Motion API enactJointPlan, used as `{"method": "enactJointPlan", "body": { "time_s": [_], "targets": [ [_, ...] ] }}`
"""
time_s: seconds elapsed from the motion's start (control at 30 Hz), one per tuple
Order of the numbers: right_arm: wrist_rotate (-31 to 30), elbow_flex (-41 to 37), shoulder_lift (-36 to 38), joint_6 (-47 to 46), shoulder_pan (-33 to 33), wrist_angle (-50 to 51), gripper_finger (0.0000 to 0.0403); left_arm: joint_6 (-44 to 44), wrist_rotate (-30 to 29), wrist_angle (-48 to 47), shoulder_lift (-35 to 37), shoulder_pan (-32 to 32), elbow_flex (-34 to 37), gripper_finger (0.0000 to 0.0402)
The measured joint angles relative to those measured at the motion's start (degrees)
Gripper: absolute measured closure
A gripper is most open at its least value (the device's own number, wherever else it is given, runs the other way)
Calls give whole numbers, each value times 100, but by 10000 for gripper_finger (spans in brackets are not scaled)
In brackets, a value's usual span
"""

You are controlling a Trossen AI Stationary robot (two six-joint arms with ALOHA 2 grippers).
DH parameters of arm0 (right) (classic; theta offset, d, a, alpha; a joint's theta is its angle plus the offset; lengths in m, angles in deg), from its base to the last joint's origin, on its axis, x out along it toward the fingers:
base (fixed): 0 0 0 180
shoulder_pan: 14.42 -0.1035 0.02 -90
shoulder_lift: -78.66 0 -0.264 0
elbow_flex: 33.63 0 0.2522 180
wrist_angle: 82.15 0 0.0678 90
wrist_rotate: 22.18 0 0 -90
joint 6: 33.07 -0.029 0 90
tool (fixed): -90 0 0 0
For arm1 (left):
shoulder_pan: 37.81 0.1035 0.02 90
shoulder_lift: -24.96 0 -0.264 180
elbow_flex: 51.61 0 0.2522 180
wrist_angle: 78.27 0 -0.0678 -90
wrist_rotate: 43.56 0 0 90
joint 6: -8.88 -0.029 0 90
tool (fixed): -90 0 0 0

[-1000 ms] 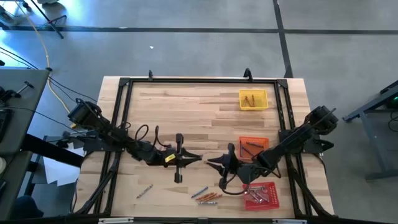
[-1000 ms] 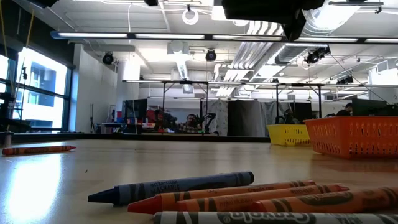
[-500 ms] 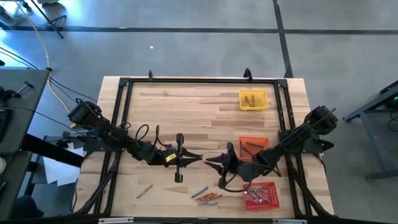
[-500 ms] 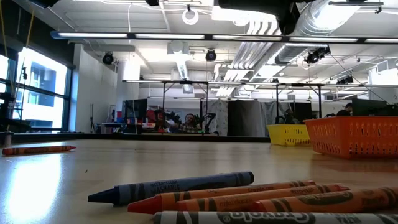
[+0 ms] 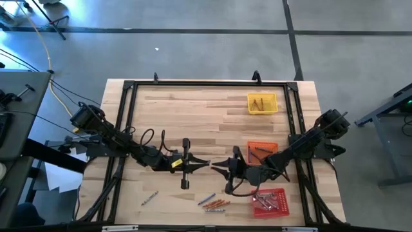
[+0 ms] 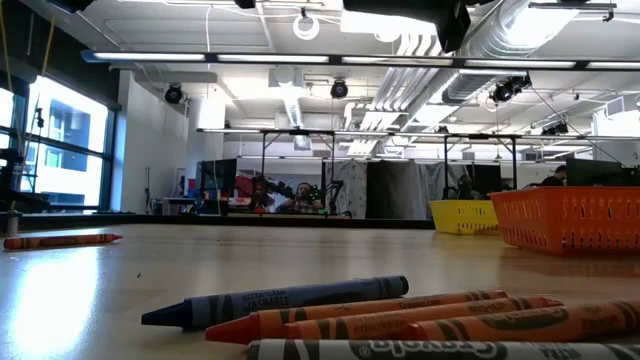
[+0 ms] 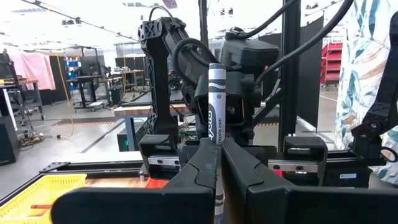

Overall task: Sort crayons
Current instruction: Put the gray crayon into the red bin

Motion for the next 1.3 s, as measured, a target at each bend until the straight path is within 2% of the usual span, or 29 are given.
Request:
{"method": "enactJointPlan", "body": {
  "time_s": [0.27,0.47,0.7,0.87,1.3],
  "targets": [
    [69,0,0,-114,122,-57,352,0,-2,-9,0,0,0,401],
    [81,2,0,141,238,-501,352,20,-2,-23,0,0,0,401],
    [923,2,0,189,376,-603,352,8,-2,-48,0,4,0,401],
    [1057,2,0,234,383,-603,349,8,-2,-48,0,4,0,401],
    [1060,2,0,235,587,-681,245,15,-9,-46,0,4,0,401]
  ]
}}
